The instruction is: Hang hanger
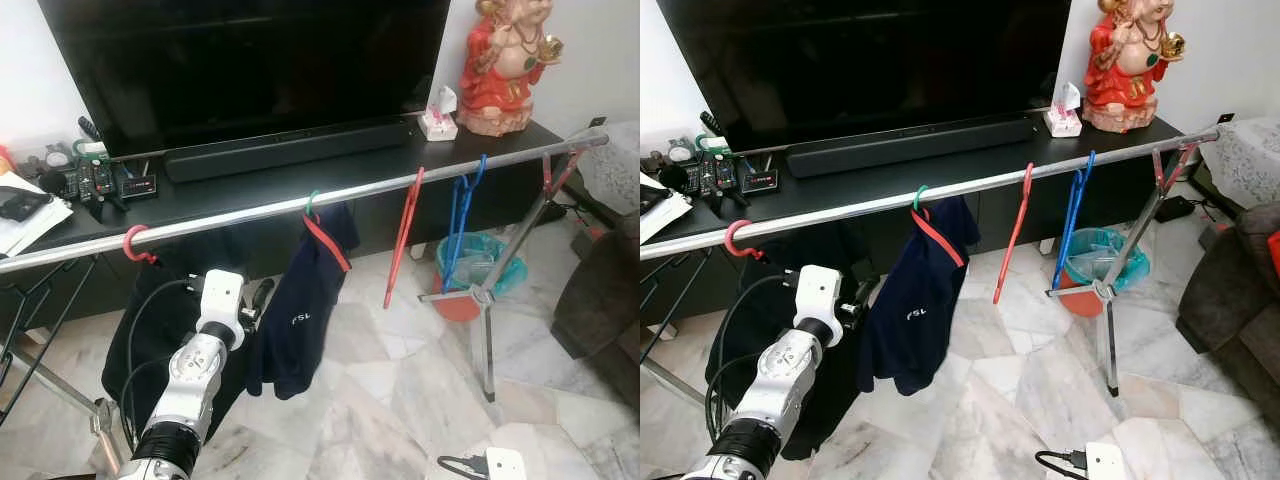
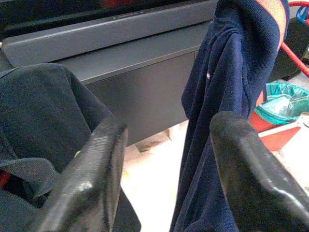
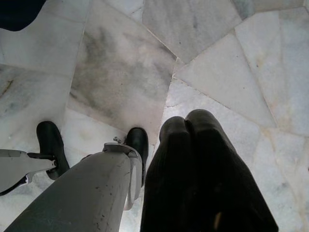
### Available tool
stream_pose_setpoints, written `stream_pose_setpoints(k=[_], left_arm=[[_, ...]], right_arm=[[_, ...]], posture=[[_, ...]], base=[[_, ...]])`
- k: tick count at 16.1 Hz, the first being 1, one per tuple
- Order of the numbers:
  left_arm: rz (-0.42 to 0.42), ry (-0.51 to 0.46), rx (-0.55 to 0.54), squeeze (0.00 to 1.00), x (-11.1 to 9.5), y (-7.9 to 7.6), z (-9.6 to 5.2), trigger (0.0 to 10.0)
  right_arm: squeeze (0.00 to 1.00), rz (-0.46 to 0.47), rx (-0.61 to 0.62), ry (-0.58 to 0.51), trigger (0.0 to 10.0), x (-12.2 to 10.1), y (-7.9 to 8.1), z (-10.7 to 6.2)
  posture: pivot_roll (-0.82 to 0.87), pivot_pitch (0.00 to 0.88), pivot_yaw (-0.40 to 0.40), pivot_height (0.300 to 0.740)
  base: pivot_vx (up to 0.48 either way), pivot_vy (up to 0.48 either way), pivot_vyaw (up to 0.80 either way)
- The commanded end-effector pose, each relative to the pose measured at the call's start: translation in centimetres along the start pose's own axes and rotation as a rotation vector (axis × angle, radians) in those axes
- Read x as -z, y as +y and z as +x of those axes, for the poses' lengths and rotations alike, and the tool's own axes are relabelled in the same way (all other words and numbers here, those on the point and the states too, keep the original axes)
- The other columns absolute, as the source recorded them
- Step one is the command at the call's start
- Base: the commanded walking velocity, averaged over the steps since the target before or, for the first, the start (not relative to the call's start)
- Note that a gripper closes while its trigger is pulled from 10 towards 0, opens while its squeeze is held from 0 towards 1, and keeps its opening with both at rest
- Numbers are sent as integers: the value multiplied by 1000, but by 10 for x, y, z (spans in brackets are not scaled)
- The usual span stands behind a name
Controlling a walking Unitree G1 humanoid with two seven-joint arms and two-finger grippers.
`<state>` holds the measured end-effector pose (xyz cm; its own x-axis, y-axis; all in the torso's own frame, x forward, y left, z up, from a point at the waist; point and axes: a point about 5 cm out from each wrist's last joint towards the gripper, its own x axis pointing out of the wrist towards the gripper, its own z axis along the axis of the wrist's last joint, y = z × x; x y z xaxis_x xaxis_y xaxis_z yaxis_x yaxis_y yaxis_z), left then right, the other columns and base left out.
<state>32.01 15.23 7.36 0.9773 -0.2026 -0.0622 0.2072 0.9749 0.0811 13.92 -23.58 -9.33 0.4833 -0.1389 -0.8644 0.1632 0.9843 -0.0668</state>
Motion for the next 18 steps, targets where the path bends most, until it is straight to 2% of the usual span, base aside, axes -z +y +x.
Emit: stream_pose_setpoints(k=[1, 4, 5, 7, 10, 18], left_arm=[[-12, -1, -4, 1000, 0, 1, -1, 10000], [-8, -17, 0, 1000, -4, 0, 1, 10000], [-4, -40, -2, 0, -9, 0, 3, 10000], [-17, -45, -9, 0, -8, 0, 3, 10000], [-15, -45, -6, 0, -8, -1, 2, 10000], [-25, -86, 10, 0, -13, -3, 2, 10000]], right_arm=[[0, 11, 10, -5, 10000, 0, -1, 0], [0, 14, 12, -3, 10000, 0, -1, 0], [0, 20, 13, -3, 10000, 0, 0, 0], [0, 27, 12, 3, 10000, 1, 0, 0], [0, 34, 14, 8, 10000, 2, 0, 0], [0, 31, 17, -6, 10000, 1, -1, 0]], posture=[[29, 0, -1, 740], [29, 0, 2, 740], [30, 0, 3, 740], [24, 0, 7, 740], [32, 0, 2, 740], [31, 0, -6, 740]], base=[[0, 0, 0], [0, 0, 0], [0, 0, 0], [0, 0, 0], [0, 0, -740], [0, 0, 0]])
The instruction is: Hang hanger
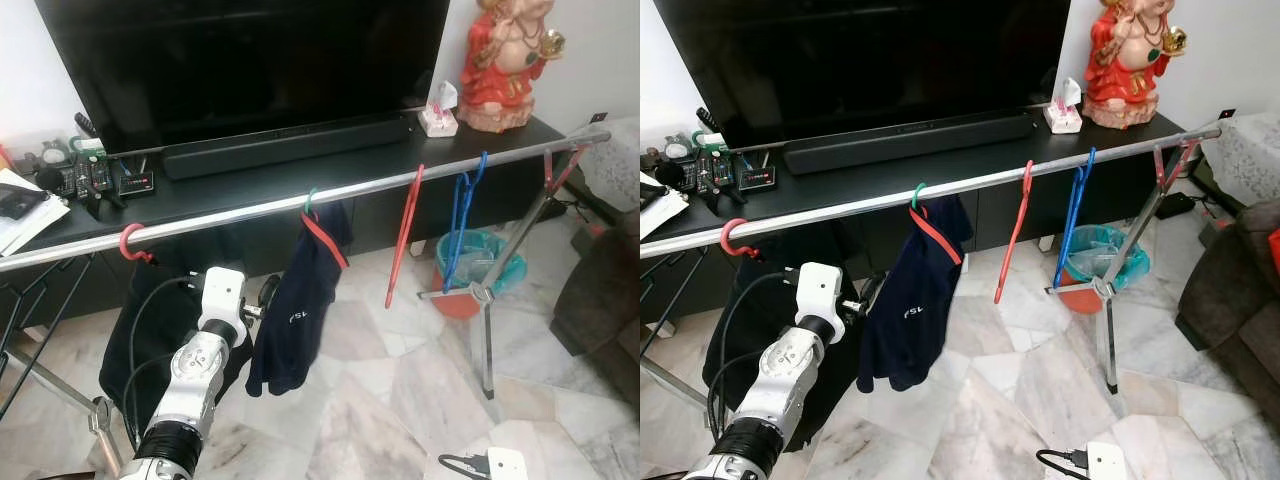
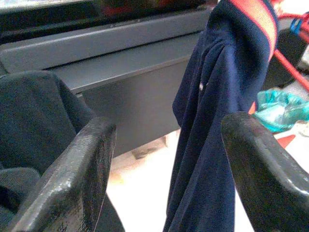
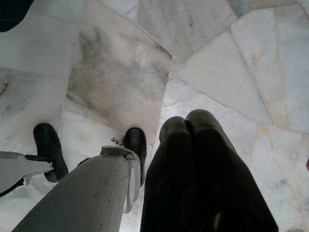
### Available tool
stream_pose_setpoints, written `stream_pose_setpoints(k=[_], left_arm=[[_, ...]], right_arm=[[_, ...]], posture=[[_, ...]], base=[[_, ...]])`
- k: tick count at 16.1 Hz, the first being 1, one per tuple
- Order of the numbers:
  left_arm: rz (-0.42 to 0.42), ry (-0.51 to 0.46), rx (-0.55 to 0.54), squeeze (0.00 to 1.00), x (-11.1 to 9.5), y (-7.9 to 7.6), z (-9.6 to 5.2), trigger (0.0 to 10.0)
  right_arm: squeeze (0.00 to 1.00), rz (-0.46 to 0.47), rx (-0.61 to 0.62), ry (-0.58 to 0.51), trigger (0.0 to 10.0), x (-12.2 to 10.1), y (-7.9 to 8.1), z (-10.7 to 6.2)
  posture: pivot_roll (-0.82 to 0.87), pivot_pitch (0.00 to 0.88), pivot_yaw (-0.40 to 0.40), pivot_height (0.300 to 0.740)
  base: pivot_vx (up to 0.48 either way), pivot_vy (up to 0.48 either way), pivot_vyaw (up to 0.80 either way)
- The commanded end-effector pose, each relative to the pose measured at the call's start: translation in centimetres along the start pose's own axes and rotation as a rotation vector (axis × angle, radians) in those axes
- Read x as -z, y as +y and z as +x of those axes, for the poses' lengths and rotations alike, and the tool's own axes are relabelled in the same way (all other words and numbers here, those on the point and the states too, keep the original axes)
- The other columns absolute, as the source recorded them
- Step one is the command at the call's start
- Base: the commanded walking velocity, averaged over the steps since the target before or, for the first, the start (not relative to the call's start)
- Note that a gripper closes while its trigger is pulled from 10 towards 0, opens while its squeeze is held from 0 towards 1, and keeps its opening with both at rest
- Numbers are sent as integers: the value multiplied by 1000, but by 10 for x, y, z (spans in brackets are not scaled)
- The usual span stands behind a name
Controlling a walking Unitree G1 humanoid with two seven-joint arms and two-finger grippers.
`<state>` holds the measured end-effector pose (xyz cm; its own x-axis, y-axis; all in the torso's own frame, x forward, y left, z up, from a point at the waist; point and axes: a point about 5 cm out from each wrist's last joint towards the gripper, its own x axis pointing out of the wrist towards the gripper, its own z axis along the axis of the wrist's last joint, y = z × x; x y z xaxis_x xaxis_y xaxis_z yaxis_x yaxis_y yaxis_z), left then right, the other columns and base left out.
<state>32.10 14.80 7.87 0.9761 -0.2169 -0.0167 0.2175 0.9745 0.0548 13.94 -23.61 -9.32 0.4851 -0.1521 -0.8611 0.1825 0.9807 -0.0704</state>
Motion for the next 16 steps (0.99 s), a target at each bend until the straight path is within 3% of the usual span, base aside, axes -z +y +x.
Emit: stream_pose_setpoints(k=[1, 3, 7, 12, 16], left_arm=[[-11, -27, 14, 0, -6, -1, 1, 10000], [-21, -34, 33, 0, -6, -3, 0, 10000], [-27, -43, 48, 0, -7, -3, -1, 10000], [-29, -46, 56, 0, -8, -3, -1, 10000], [-18, -45, 56, 0, -8, -3, -1, 10000]], right_arm=[[0, 16, 4, -1, 10000, 1, -1, 0], [0, 17, 5, -2, 10000, 0, -1, 0], [0, 18, 0, 8, 10000, 1, -1, 0], [0, 18, 0, -1, 10000, 0, -1, 0], [0, 14, -2, 1, 10000, 0, -1, 0]], posture=[[29, 0, -4, 740], [28, 0, -3, 740], [34, 0, -5, 740], [35, 0, -5, 740], [36, 0, -8, 740]], base=[[0, 0, 0], [0, 0, 0], [277, 0, -347], [297, 0, 0], [0, 0, 0]])
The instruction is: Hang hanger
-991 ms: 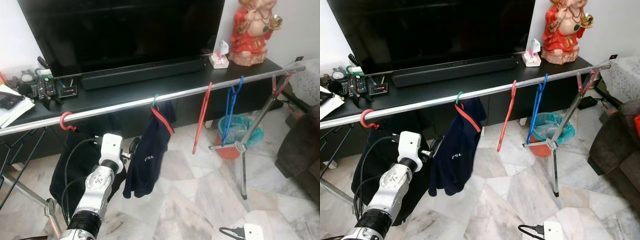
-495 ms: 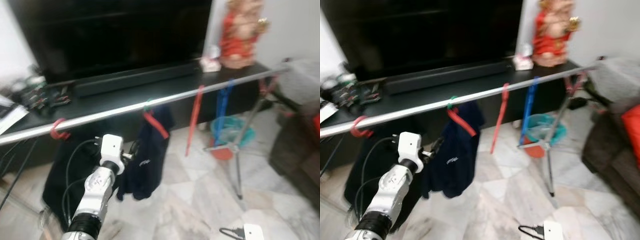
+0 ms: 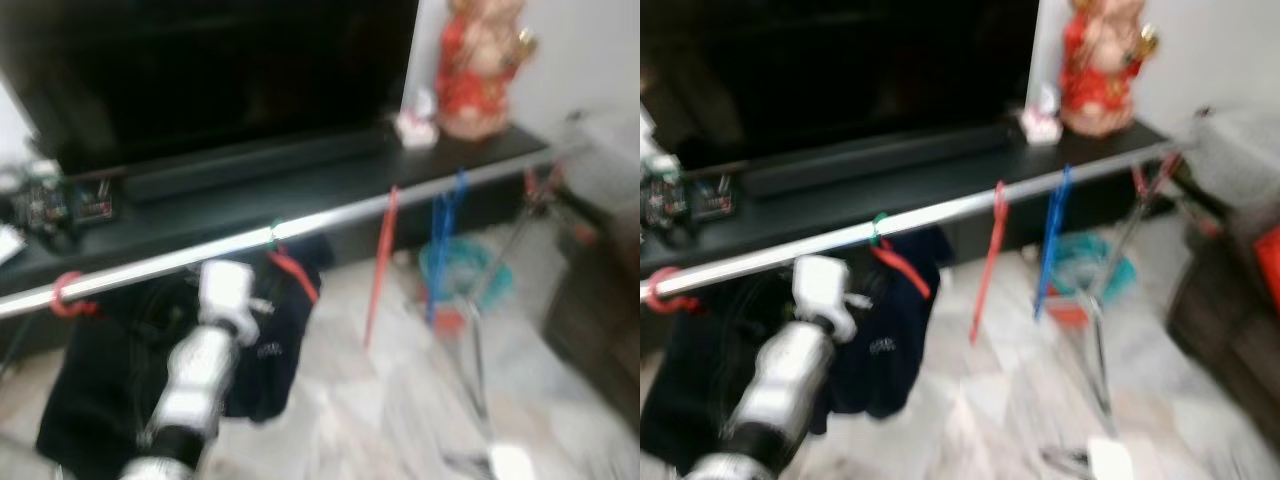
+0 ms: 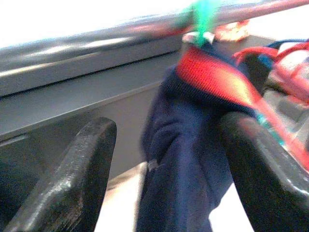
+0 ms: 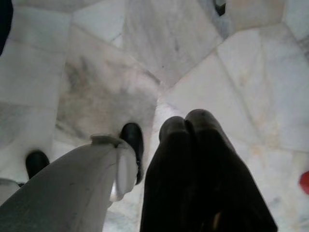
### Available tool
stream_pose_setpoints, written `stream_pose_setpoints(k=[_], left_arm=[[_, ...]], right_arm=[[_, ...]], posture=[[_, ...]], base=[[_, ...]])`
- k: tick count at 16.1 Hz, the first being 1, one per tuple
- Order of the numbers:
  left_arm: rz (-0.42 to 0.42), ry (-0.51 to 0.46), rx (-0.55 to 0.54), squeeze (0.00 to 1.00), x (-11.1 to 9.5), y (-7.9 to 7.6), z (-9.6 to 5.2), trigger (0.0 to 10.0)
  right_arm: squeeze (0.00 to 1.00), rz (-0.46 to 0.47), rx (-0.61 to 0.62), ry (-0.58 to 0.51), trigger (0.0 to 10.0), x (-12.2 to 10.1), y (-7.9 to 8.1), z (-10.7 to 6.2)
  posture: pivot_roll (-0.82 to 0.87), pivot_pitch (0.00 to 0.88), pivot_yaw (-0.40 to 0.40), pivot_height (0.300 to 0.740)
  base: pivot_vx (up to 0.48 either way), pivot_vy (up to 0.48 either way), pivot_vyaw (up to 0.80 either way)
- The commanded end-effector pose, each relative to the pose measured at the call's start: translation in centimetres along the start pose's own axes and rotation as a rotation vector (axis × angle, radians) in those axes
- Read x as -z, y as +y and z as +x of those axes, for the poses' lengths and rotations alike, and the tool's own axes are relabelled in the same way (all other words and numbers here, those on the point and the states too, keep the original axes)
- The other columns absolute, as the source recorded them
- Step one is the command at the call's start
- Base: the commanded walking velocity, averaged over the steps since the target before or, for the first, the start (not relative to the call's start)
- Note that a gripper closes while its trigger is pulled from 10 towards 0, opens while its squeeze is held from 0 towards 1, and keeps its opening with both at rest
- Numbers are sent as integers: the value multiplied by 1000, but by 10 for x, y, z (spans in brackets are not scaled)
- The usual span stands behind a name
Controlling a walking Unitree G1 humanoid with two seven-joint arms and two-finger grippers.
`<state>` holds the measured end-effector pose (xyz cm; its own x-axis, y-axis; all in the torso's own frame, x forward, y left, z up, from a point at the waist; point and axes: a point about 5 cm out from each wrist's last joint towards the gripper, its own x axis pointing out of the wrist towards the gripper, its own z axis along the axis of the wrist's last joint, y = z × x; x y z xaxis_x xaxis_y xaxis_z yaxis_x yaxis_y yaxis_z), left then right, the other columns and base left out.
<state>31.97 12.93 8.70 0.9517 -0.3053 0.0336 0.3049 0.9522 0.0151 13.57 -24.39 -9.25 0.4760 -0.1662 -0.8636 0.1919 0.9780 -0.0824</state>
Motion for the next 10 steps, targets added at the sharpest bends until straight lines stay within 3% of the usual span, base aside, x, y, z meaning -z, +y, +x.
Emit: stream_pose_setpoints(k=[1, 7, 9, 10], left_arm=[[18, 16, -30, 0, 2, 15, -6, 10000], [42, 72, 33, 0, 7, 11, -4, 10000], [39, 48, 93, 0, 2, 5, -2, 10000], [71, 44, 185, 0, -2, -2, -2, 10000]], right_arm=[[0, 11, -18, -6, 10000, -2, 8, 1], [0, 9, -21, -4, 10000, -2, 8, 1], [0, 8, -23, -3, 10000, -2, 8, 1], [0, 8, -24, -3, 10000, -2, 8, 1]], posture=[[36, 0, -9, 740], [36, 0, -12, 740], [34, 0, -12, 740], [33, 0, -12, 740]], base=[[0, 0, 0], [0, 0, 0], [0, 0, 0], [0, 0, 0]])
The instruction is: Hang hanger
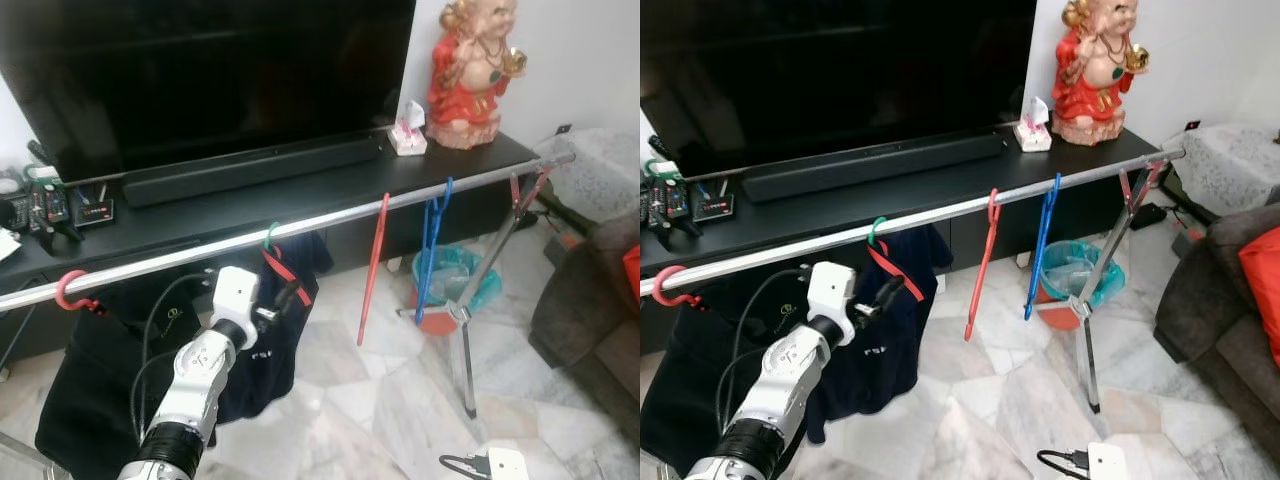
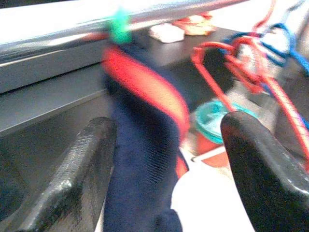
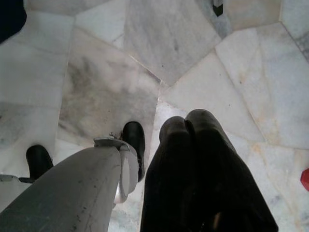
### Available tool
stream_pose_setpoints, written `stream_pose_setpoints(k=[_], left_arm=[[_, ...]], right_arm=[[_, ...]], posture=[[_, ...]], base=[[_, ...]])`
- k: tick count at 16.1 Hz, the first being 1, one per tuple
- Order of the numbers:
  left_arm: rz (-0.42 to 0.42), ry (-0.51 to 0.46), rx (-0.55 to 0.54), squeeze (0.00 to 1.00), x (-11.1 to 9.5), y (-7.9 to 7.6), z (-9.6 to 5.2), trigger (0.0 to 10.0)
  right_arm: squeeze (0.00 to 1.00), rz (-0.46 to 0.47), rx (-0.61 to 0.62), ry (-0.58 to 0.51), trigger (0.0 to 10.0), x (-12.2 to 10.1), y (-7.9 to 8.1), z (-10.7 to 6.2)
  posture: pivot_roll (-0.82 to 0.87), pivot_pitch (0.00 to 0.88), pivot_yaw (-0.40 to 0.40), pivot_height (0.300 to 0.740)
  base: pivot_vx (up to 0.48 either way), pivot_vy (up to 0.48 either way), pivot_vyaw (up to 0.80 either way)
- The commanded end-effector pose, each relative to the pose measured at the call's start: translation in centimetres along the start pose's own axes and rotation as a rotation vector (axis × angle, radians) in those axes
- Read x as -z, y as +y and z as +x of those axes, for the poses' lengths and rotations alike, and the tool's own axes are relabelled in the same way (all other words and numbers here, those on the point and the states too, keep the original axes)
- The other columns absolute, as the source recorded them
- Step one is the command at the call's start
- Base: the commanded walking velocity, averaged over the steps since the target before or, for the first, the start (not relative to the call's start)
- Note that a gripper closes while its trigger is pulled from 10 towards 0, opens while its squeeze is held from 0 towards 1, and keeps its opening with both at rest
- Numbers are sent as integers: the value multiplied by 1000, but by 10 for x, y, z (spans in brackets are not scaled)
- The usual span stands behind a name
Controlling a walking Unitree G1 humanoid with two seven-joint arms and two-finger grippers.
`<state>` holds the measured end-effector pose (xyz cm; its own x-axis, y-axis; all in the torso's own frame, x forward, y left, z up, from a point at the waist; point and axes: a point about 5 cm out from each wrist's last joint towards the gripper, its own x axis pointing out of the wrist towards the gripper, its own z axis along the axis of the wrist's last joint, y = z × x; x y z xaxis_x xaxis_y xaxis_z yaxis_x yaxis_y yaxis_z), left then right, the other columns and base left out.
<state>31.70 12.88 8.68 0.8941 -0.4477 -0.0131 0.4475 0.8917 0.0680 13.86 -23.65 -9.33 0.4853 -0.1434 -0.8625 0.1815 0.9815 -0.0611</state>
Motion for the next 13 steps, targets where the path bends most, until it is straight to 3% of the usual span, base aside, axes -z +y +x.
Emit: stream_pose_setpoints(k=[1, 3, 6, 10, 13], left_arm=[[44, 10, 72, 0, -5, -4, 1, 10000], [125, 63, 103, 0, -6, -6, 4, 10000], [184, 124, -4, 0, 1, 3, 10, 10000], [119, 147, -27, 0, 6, 3, 9, 10000], [57, 120, -37, 0, -1, 7, 21, 10000]], right_arm=[[0, 7, 0, 3, 10000, -1, 0, 0], [0, 10, 0, 4, 10000, -1, 0, 0], [0, 10, 1, 2, 10000, -1, 0, 0], [0, 13, 3, 1, 10000, -1, 0, 0], [0, 22, 3, -1, 10000, -1, 0, 0]], posture=[[37, 0, -14, 740], [42, 0, -16, 740], [33, 0, -12, 740], [41, 0, -12, 740], [28, 0, -6, 740]], base=[[0, 0, 0], [0, 0, 0], [0, 0, 0], [0, 0, 0], [0, 0, 0]])
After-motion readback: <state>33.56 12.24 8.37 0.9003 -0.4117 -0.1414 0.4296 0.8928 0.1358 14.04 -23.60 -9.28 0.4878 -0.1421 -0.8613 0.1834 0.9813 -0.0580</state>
